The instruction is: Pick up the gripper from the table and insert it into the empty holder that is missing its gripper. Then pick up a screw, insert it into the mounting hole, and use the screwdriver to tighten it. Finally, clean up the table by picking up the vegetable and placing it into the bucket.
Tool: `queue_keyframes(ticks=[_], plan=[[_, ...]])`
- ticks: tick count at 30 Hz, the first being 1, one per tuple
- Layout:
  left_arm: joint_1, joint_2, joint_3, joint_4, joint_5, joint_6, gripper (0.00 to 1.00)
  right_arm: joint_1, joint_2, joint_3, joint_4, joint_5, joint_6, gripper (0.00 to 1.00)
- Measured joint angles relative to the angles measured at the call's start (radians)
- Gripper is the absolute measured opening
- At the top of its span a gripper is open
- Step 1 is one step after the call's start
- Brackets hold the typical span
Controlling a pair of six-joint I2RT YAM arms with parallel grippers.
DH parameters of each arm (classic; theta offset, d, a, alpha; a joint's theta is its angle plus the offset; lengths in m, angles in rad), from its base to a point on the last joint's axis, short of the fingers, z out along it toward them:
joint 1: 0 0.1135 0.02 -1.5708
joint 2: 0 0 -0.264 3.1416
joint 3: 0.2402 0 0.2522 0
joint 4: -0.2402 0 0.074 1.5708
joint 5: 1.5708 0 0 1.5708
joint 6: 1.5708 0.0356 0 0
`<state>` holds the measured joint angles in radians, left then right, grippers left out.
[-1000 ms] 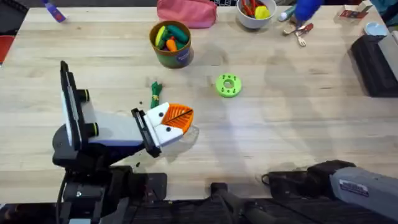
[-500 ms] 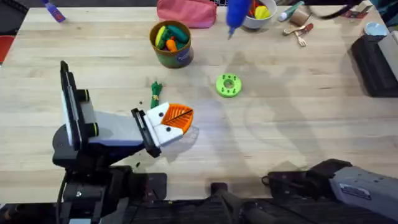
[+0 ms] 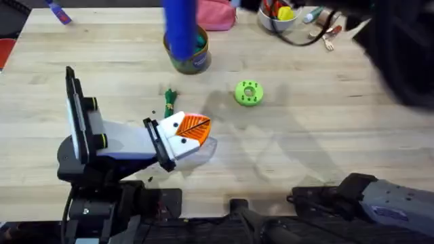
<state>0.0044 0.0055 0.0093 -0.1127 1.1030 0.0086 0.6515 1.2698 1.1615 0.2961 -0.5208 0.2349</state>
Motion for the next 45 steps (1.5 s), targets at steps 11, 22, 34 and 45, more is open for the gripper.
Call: queue_keyframes(ticks=[11,22,34,45], plan=[[0.000,0.000,0.000,0.000,0.000,0.000,0.008,0.061,0.002,-0.105,0.172,-0.212,-0.013,0.023],[0.000,0.000,0.000,0.000,0.000,0.000,0.008,0.092,0.003,-0.105,0.175,-0.325,-0.098,0.023],[0.000,0.000,0.000,0.000,0.000,0.000,0.008,0.125,0.111,-0.106,0.229,-0.349,-0.142,0.023],[0.000,0.000,0.000,0.000,0.000,0.000,0.008,0.133,0.118,-0.175,0.380,-0.353,-0.137,0.023]])
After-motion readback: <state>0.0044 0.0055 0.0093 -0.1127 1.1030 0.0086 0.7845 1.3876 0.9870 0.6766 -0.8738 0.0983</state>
